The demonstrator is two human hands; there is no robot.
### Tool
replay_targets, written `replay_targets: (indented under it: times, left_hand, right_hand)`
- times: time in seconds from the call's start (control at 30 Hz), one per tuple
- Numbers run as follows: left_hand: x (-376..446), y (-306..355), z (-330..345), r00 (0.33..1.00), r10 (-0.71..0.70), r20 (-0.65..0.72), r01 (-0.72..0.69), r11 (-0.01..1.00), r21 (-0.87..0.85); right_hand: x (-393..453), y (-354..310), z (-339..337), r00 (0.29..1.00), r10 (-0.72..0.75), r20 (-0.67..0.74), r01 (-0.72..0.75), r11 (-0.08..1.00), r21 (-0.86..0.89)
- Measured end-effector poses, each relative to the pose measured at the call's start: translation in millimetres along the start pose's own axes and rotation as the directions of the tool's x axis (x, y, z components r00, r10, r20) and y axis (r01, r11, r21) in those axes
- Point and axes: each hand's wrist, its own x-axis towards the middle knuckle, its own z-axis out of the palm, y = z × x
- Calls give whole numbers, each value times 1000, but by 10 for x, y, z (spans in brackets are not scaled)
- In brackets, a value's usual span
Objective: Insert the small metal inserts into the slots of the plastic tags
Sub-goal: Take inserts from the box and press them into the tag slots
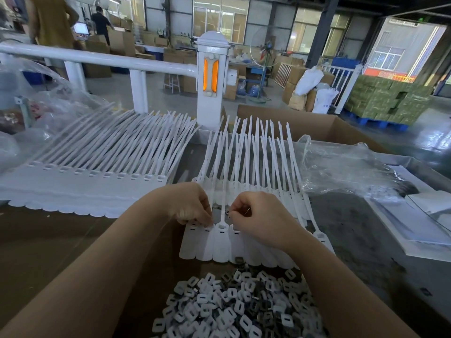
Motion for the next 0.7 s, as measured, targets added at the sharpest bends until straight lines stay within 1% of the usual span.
replay_targets:
  times: [0.13,0.27,0.43,0.57,0.7]
  left_hand:
    - [4,-28,27,999,32,-28,-29,997,74]
    - [6,-65,45,996,92,-6,-90,985,145]
    - [12,-94,53,993,119,15,-119,972,203]
    - [-12,-105,50,992,126,31,-130,975,179]
    - [-37,-108,42,993,113,32,-116,987,108]
  right_hand:
    - [-8,-12,-5,1000,-6,-3,6,1000,7]
    - [-17,-20,-9,1000,12,-8,-12,1000,22]
    - [-6,-24,-7,998,57,-29,-56,997,49]
    - [-4,-20,-3,996,83,-40,-80,994,68]
    - [-7,-34,2,995,88,-41,-86,995,58]
